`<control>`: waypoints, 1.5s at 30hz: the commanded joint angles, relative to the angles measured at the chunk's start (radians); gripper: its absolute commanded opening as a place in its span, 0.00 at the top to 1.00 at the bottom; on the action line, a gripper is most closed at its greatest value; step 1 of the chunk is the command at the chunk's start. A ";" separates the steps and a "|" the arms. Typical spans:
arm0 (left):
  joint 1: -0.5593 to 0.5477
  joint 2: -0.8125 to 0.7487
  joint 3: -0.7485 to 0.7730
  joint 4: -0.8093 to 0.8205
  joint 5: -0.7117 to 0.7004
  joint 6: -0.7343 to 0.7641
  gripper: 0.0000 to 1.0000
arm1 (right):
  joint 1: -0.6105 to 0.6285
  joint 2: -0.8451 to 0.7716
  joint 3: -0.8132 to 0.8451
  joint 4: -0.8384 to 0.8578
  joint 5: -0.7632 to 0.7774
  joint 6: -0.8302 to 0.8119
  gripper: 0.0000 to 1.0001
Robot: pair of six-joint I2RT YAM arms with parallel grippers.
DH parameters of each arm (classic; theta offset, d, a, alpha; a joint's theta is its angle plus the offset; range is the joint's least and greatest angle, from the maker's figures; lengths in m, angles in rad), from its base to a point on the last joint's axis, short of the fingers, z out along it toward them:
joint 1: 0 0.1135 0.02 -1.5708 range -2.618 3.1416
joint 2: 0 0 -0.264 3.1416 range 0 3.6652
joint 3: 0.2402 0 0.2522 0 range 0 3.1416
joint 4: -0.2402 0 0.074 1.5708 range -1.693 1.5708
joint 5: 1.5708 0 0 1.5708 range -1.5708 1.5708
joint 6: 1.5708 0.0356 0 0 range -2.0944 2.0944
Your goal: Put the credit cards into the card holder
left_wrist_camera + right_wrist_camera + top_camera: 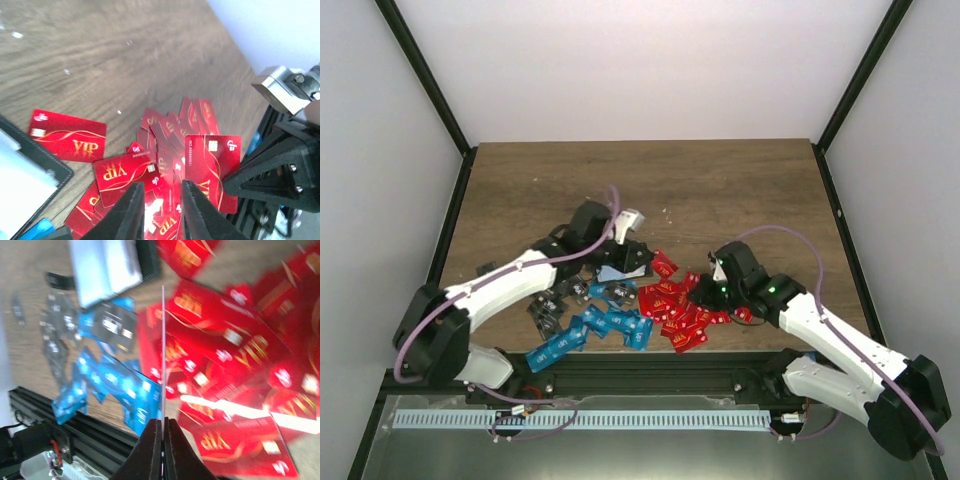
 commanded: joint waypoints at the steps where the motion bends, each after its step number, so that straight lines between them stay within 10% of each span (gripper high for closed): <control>1: 0.062 -0.149 -0.093 0.046 -0.021 -0.022 0.73 | -0.019 0.004 0.068 0.221 -0.055 -0.127 0.99; 9: 0.097 -0.359 -0.267 0.231 0.053 -0.111 0.42 | -0.022 -0.058 0.014 0.633 -0.197 -0.361 0.99; 20: 0.097 -0.419 -0.340 0.490 0.252 -0.171 0.38 | -0.047 -0.061 0.084 0.635 -0.434 -0.515 0.99; 27: 0.091 -0.405 -0.349 0.597 0.349 -0.203 0.60 | -0.054 -0.016 0.109 0.649 -0.607 -0.497 0.99; 31: 0.079 -0.396 -0.350 0.647 0.365 -0.226 0.95 | -0.054 0.001 0.121 0.658 -0.640 -0.487 0.99; 34: 0.075 -0.414 -0.354 0.649 0.319 -0.241 0.96 | -0.055 0.004 0.126 0.664 -0.613 -0.462 0.99; 37: 0.075 -0.438 -0.363 0.671 0.244 -0.286 0.96 | -0.063 0.006 0.117 0.695 -0.540 -0.402 0.41; 39: 0.075 -0.445 -0.380 0.717 0.210 -0.340 0.96 | -0.066 -0.002 0.073 0.790 -0.541 -0.335 0.29; 45: 0.075 -0.442 -0.403 0.806 0.184 -0.426 0.96 | -0.066 0.002 -0.049 1.160 -0.588 -0.119 0.56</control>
